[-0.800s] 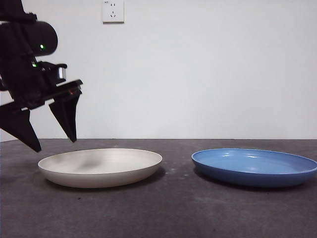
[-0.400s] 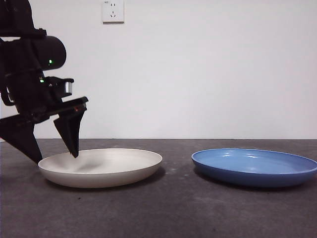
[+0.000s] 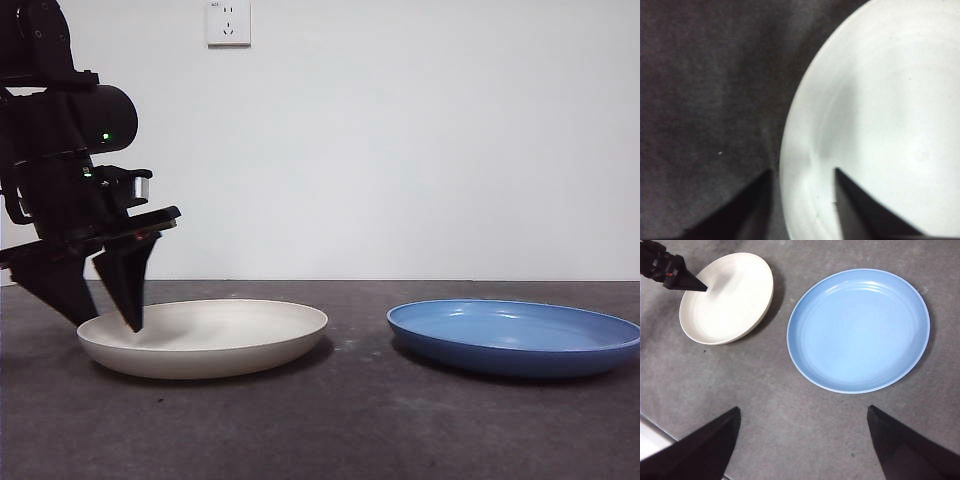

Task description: Pick up the white plate, put it on the blue plate, put it on desk

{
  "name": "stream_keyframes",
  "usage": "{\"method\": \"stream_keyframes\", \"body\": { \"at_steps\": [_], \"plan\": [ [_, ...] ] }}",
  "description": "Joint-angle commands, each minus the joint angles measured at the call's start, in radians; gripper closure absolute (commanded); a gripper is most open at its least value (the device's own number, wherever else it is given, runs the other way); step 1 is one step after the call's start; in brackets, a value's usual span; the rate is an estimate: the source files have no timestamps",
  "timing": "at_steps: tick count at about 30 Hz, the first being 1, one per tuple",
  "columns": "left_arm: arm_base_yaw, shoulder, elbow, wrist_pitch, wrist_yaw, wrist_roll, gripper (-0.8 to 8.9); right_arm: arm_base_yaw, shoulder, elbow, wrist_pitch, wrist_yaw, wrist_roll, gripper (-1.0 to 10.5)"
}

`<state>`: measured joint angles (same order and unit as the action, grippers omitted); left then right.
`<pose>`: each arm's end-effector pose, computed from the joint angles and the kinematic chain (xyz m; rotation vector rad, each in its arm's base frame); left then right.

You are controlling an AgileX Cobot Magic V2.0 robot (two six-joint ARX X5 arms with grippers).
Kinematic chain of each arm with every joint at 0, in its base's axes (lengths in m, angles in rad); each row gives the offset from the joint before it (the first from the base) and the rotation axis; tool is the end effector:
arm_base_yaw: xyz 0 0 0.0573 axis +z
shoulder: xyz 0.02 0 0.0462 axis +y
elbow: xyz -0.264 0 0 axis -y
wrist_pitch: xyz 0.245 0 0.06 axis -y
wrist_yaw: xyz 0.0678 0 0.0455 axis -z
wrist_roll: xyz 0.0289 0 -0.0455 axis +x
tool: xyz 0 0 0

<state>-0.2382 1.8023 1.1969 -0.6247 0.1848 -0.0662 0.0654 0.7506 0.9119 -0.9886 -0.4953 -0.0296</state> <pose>0.3372 -0.0873 0.1797 -0.0237 1.2494 -0.3268 0.1211 0.0217 0.3135 0.1515 0.8102 0.5399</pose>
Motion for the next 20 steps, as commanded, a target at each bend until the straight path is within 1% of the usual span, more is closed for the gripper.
{"method": "stream_keyframes", "body": {
  "at_steps": [1, 3, 11, 14, 20],
  "plan": [
    [-0.004, 0.016, 0.022, 0.005, -0.002, -0.003, 7.72, 0.004, 0.006, 0.018, 0.009, -0.002, -0.004, 5.4],
    [-0.004, 0.016, 0.022, 0.006, -0.002, -0.003, 7.99, 0.004, 0.006, 0.018, 0.009, -0.002, -0.004, 5.4],
    [0.008, 0.016, 0.023, 0.011, -0.002, -0.008, 7.99, 0.004, 0.006, 0.018, 0.009, -0.002, -0.004, 5.4],
    [0.019, 0.005, 0.024, 0.003, -0.002, -0.031, 7.99, 0.004, 0.006, 0.018, 0.009, -0.002, -0.004, 5.4],
    [0.027, -0.087, 0.033, -0.011, 0.008, -0.034, 7.99, 0.004, 0.006, 0.018, 0.012, -0.002, -0.004, 5.4]
  ]
}}
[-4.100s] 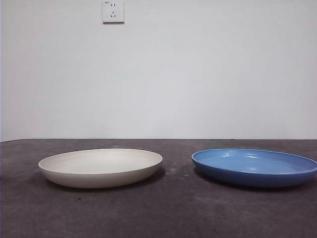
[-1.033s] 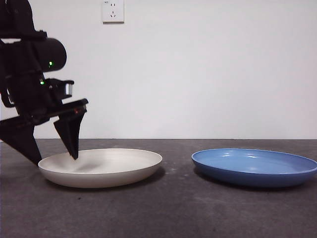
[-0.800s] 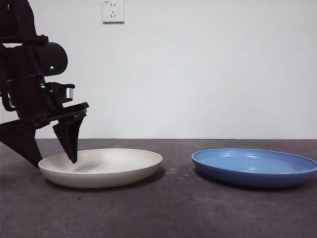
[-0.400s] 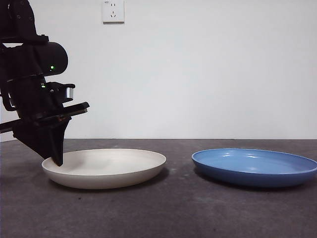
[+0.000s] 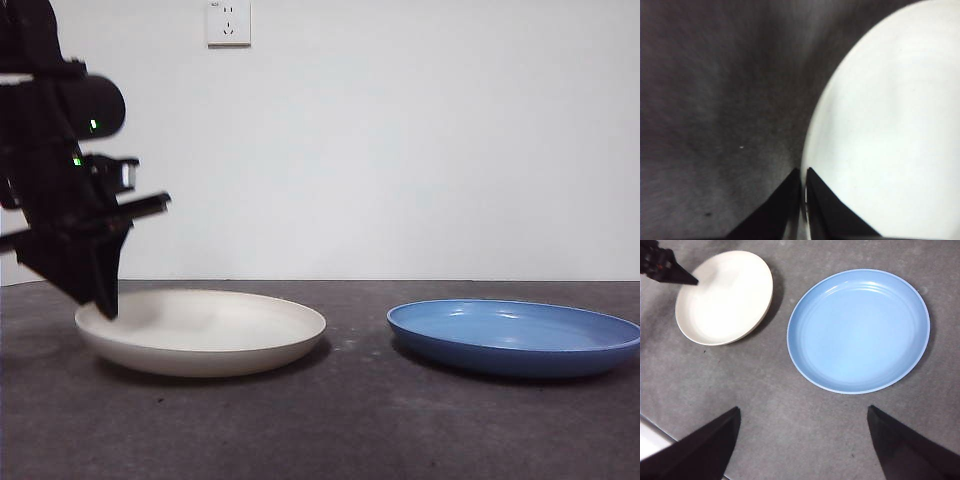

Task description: Pick up the white plate, put it on the blue plate, put it on desk

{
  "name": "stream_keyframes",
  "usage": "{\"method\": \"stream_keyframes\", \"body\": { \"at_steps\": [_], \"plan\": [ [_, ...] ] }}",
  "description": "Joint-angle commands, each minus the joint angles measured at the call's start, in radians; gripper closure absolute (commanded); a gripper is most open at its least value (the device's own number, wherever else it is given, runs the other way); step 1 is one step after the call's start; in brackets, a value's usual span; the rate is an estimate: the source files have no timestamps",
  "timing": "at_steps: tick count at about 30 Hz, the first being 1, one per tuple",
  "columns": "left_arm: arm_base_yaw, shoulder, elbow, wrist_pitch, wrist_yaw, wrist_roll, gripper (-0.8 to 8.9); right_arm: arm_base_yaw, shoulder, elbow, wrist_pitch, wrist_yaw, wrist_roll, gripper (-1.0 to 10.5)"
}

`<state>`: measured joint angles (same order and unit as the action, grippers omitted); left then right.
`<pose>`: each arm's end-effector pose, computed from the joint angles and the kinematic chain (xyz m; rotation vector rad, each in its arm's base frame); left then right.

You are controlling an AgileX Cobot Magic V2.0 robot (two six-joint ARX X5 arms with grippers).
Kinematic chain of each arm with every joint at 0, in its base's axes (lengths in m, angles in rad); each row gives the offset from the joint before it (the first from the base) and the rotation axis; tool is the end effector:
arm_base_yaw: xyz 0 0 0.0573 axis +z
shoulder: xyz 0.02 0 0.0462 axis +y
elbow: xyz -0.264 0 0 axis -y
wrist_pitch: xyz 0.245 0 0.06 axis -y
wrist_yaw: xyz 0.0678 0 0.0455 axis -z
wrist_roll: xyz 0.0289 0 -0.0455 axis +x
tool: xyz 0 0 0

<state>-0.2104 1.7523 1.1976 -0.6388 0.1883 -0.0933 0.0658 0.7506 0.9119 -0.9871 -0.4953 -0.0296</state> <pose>0.3343 -0.0769 0.1957 -0.0675 1.2158 -0.2937 0.1212 0.0217 0.3136 0.1510 0.8088 0.5403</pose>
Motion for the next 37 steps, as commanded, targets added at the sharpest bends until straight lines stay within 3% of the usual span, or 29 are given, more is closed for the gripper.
{"method": "stream_keyframes", "body": {
  "at_steps": [1, 10, 19, 32, 37],
  "plan": [
    [0.000, -0.055, 0.037, 0.003, 0.018, -0.011, 7.99, 0.004, 0.006, 0.018, 0.011, -0.002, -0.004, 5.4],
    [-0.067, -0.185, 0.106, 0.006, 0.075, -0.072, 7.99, 0.004, 0.006, 0.018, 0.014, -0.002, 0.004, 5.4],
    [-0.230, -0.163, 0.171, 0.117, 0.074, -0.163, 7.99, 0.004, -0.033, 0.050, 0.017, 0.001, 0.052, 5.4],
    [-0.401, 0.120, 0.416, 0.131, 0.074, -0.211, 7.99, 0.004, -0.075, 0.257, -0.095, 0.126, 0.072, 5.4],
    [-0.435, 0.245, 0.532, 0.088, 0.069, -0.211, 7.99, 0.004, -0.087, 0.282, -0.120, 0.132, 0.070, 5.4]
  ]
}}
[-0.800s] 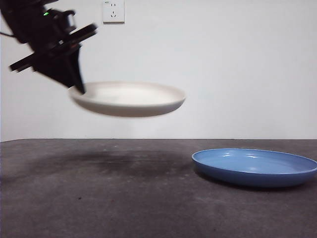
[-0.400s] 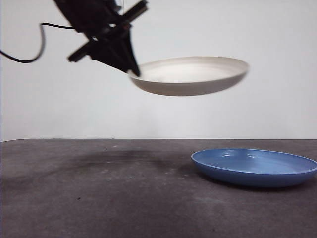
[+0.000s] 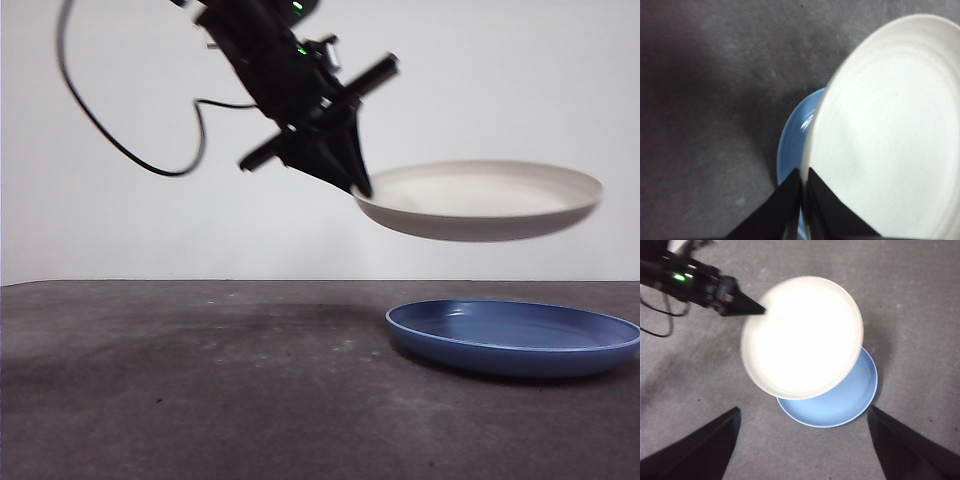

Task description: Pick up the white plate, put it on the blue plate, put it on desk

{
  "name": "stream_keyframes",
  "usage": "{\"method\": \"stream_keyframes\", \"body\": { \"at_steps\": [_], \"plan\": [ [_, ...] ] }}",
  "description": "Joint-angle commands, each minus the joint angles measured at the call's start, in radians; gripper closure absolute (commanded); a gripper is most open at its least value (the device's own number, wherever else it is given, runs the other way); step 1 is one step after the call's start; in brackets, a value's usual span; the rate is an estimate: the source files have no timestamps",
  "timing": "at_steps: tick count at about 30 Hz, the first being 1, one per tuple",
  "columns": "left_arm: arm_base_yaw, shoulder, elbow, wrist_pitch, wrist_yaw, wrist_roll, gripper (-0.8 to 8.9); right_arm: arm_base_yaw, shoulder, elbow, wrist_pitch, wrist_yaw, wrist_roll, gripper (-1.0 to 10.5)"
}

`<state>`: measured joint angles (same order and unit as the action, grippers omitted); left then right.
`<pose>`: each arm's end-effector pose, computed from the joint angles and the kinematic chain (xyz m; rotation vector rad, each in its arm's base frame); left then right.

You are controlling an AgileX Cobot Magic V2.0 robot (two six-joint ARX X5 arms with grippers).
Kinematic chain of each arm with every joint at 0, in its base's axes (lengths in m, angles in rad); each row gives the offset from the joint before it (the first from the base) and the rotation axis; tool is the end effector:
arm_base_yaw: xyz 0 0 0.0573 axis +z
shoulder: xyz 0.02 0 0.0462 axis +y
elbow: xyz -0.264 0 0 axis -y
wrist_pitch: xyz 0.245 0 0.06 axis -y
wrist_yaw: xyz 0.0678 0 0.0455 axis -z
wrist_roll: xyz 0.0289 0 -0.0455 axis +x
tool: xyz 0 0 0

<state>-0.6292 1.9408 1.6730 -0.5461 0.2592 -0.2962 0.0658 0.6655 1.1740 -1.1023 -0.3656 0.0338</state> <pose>0.3460 -0.2610 0.2731 -0.1068 0.9397 -0.7061 0.0748 0.0153 0.3852 0.1217 0.5988 0.4086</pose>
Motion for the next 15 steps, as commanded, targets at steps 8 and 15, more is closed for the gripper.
{"method": "stream_keyframes", "body": {
  "at_steps": [8, 15],
  "plan": [
    [-0.040, 0.211, 0.174, -0.053, -0.031, -0.008, 7.99, 0.004, -0.010, 0.019, -0.032, 0.008, 0.007, 5.4],
    [-0.052, 0.270, 0.182, -0.068, -0.031, -0.007, 7.99, 0.004, -0.010, 0.019, -0.033, 0.053, 0.004, 5.4]
  ]
}}
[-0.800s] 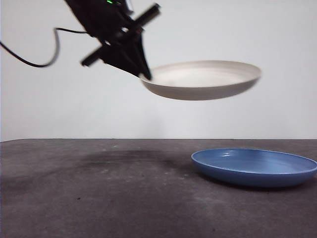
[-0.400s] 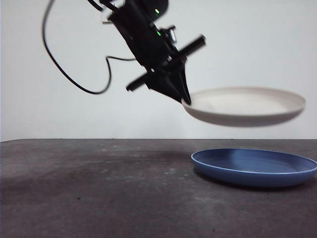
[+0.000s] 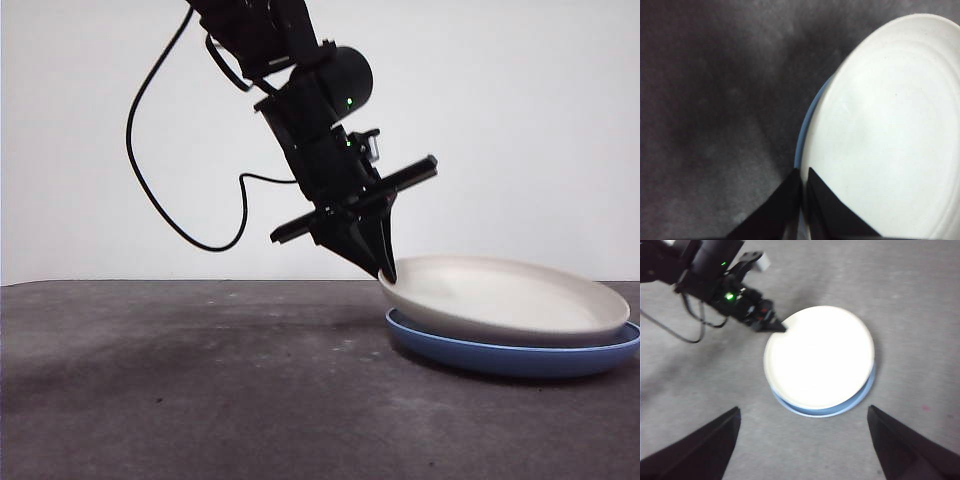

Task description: Pick up the white plate, put it on the blue plate, put it on desk

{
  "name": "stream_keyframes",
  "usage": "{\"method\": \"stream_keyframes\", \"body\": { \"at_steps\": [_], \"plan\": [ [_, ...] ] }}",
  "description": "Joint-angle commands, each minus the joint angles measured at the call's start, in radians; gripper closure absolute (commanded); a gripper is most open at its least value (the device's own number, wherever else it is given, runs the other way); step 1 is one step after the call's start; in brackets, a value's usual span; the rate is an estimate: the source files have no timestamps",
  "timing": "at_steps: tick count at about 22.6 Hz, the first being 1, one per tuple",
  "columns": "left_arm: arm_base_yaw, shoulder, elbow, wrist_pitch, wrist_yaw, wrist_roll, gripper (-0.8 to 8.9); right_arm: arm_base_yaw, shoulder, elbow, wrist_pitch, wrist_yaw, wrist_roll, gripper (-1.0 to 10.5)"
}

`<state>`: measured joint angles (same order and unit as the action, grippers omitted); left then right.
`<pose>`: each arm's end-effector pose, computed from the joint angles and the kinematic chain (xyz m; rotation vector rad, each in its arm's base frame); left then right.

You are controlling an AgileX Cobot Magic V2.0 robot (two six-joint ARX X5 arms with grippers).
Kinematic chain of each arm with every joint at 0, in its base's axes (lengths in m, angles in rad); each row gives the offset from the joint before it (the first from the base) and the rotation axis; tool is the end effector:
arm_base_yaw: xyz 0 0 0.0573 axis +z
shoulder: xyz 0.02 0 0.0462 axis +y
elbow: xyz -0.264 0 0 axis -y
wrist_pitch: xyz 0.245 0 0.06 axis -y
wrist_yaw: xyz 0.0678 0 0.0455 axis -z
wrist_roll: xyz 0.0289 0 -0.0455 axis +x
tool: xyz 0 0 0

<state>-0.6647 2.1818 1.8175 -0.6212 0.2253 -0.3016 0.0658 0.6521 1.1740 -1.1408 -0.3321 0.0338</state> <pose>0.3697 -0.2979 0.2085 -0.0376 1.1006 -0.6551 0.0693 0.0140 0.3827 0.1150 0.6240 0.3747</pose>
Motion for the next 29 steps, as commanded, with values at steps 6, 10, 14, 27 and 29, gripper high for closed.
{"method": "stream_keyframes", "body": {
  "at_steps": [6, 10, 14, 27, 29],
  "plan": [
    [-0.036, 0.032, 0.037, 0.008, 0.003, 0.003, 7.96, 0.004, 0.004, 0.019, 0.002, 0.020, 0.003, 5.4],
    [-0.039, 0.032, 0.037, 0.001, 0.003, 0.003, 6.32, 0.004, 0.004, 0.019, 0.002, 0.020, 0.003, 5.4],
    [-0.039, 0.031, 0.039, -0.009, 0.004, 0.003, 5.55, 0.004, 0.004, 0.019, 0.002, 0.020, 0.003, 5.4],
    [0.001, -0.220, 0.039, -0.077, 0.011, 0.084, 5.55, 0.004, 0.006, 0.019, 0.002, 0.023, 0.003, 5.4],
    [0.018, -0.306, 0.039, -0.109, 0.011, 0.109, 5.55, 0.004, 0.007, 0.018, 0.002, 0.027, 0.003, 5.4]
  ]
}}
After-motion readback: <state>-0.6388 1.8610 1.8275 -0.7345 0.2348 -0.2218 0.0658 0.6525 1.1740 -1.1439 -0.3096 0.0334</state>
